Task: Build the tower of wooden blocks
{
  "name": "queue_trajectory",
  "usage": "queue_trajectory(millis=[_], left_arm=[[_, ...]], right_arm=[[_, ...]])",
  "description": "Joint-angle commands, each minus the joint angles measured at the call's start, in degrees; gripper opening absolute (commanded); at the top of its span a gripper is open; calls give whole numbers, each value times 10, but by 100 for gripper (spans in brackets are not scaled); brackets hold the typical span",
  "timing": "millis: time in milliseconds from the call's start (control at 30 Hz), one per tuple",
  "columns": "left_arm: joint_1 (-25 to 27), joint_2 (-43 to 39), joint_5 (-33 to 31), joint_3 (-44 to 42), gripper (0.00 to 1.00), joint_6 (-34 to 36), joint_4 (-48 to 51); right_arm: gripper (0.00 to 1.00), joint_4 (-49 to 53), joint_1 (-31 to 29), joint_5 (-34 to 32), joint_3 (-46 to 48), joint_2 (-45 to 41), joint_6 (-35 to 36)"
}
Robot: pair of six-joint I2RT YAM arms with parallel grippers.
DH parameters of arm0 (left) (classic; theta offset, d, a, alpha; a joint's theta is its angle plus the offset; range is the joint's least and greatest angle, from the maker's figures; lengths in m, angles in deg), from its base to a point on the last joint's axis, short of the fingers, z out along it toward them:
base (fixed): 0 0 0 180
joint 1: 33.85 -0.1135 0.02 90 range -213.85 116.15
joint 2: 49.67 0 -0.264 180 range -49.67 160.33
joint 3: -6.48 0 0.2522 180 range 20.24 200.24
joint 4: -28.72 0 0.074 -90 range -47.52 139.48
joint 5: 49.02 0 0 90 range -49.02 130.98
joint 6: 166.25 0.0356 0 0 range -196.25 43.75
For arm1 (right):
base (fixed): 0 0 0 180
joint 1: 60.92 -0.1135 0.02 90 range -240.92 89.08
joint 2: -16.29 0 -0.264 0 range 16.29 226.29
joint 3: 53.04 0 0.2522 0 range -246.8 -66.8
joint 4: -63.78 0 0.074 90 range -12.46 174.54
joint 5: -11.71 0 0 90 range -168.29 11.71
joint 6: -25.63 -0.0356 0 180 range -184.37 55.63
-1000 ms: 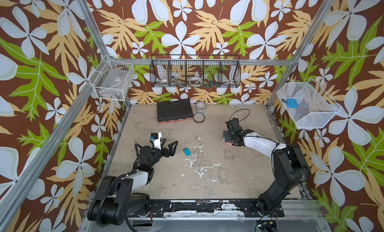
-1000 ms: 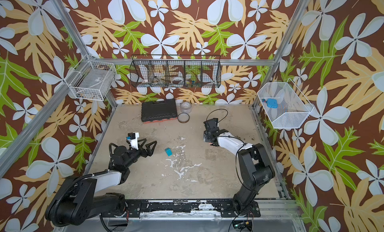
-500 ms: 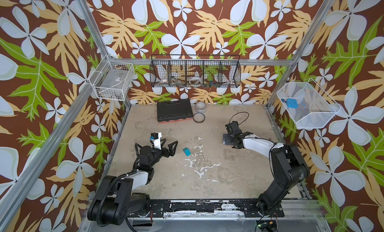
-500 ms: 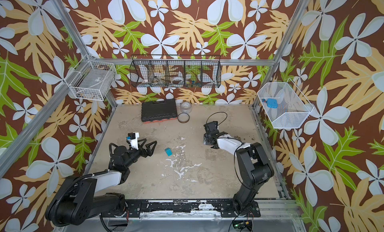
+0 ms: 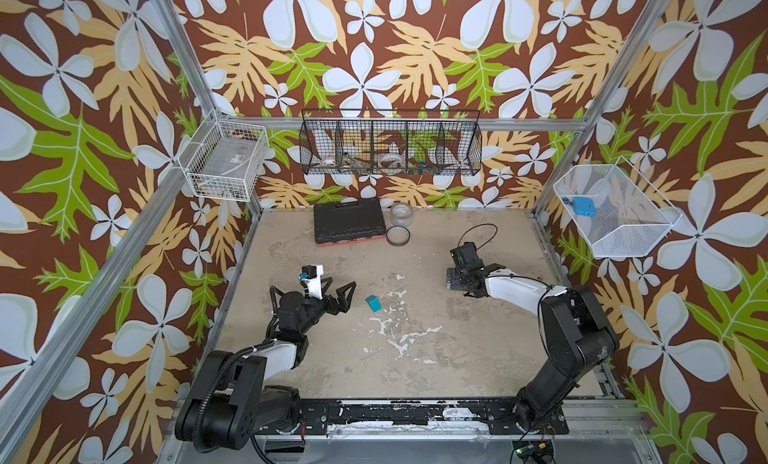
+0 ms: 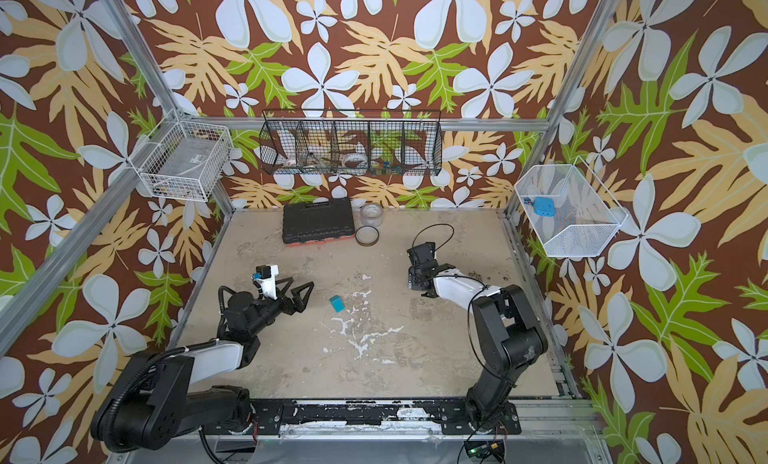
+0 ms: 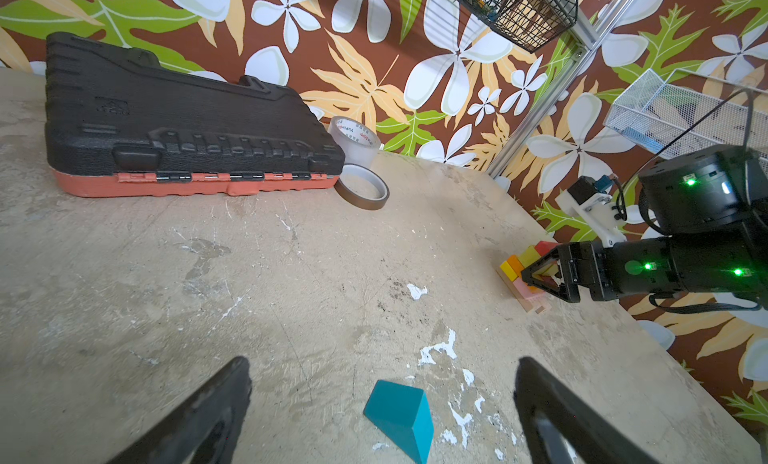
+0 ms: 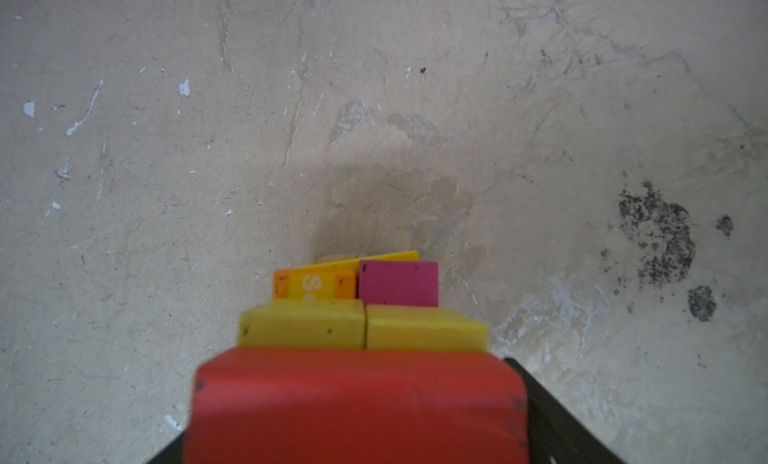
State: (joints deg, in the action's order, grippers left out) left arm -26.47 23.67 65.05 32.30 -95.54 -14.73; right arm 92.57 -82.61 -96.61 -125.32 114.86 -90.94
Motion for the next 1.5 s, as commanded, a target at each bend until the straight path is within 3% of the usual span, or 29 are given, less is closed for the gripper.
queue_trajectory(millis=[0,533,733,967,1133,1233,1467], left_arm=[[-1,1,6,4,100,3,-7],[-1,2,7,5,100,3,-8],[-1,1,6,5,100,3,-7],[-1,-1,-3,3,100,0,-5],[-1,-13,-44,-1,100,-8,2],[-1,-30,-76,-9,100,-13,8],[-1,-75,-122,-40,100,-17,-1]], right_arm=[[85,0,0,-14,2,0,4],[85,1,0,-15,5,-10,6],[91,12,-11,-16,15,-66,1],[96,44,-100,-77,18,-196,-30],[100,-41,-199,-45,45,-256,-21],[100,-83,-233,14,33,-226,-6],[98,-89,-268,55,-50,-48,-16]])
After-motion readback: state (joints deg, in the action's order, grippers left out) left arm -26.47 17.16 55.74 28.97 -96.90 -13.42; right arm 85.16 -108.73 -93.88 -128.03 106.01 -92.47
